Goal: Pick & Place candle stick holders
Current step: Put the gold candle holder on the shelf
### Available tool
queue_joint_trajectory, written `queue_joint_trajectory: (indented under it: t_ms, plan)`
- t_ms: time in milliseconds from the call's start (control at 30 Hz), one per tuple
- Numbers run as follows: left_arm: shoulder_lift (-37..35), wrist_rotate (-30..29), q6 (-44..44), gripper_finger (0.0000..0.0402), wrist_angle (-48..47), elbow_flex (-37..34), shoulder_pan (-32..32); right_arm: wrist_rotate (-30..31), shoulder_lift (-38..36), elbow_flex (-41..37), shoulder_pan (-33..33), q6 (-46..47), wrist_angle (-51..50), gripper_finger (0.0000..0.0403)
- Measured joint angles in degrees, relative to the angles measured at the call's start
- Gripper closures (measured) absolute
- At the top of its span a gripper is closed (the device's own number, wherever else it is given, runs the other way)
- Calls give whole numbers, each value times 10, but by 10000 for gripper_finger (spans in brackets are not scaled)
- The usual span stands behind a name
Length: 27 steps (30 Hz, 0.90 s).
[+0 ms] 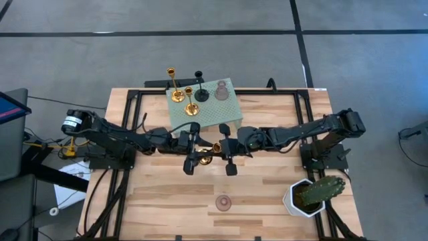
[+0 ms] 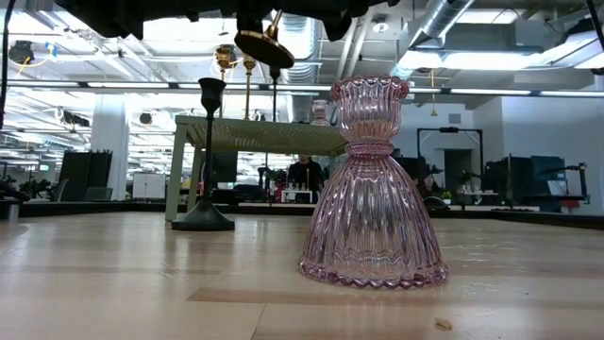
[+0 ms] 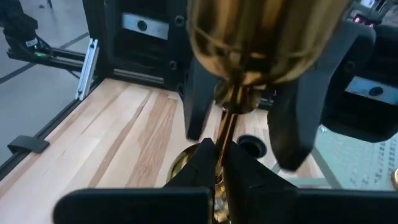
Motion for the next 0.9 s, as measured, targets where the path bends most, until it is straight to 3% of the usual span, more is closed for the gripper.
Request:
queue_joint_trajectory:
  t_ms: [333, 700, 900]
  plan:
    - [47, 6, -4, 281, 4, 35, -1, 0, -1, -1, -3, 17, -21, 403]
    - [44, 3, 2, 368, -1, 38, 0, 5, 0, 0, 1, 13, -29, 402]
    - [43, 3, 6, 368, -6, 38, 0, 5, 0, 0, 1, 13, -34, 394]
